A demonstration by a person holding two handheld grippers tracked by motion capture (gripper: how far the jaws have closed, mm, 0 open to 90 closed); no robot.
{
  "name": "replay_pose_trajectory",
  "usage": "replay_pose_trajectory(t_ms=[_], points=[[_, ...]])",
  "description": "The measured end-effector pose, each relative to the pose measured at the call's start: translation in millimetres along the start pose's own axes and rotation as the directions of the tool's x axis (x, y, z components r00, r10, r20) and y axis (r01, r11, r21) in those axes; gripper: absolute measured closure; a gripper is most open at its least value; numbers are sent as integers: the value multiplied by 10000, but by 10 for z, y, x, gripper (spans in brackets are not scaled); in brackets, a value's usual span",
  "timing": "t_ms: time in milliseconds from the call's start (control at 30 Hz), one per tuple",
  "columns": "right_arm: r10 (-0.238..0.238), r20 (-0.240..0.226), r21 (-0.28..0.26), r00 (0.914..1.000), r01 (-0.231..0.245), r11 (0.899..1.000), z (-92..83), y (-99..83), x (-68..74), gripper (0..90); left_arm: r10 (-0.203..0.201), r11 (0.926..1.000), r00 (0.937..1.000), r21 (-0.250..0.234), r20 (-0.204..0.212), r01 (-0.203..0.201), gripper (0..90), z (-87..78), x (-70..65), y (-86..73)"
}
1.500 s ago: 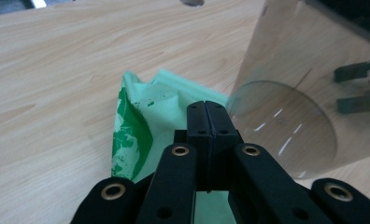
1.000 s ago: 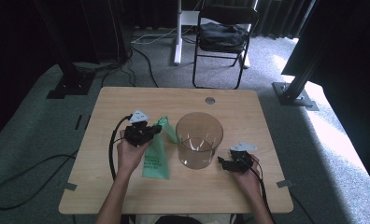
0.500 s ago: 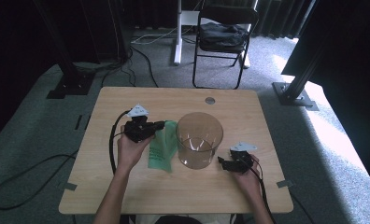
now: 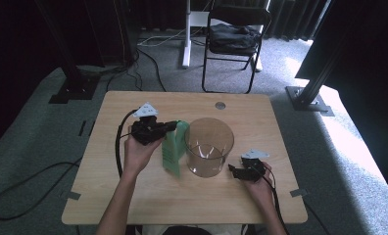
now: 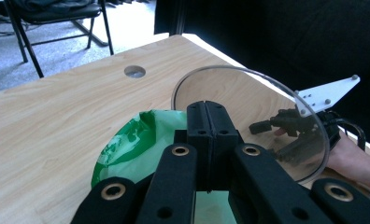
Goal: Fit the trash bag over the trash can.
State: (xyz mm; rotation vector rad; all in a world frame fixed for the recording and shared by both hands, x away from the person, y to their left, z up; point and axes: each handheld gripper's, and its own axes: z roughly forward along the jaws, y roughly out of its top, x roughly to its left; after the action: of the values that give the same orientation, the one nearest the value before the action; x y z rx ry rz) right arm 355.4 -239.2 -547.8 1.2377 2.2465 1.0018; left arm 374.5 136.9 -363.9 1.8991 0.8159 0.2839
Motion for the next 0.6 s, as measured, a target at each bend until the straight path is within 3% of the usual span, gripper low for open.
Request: replay_pose_trajectory(t_ms=[600], points=[[-16, -6, 7, 10000, 16, 10000, -1, 0, -2, 300, 590, 9977, 9982, -346, 118, -585, 900, -48, -159, 306]])
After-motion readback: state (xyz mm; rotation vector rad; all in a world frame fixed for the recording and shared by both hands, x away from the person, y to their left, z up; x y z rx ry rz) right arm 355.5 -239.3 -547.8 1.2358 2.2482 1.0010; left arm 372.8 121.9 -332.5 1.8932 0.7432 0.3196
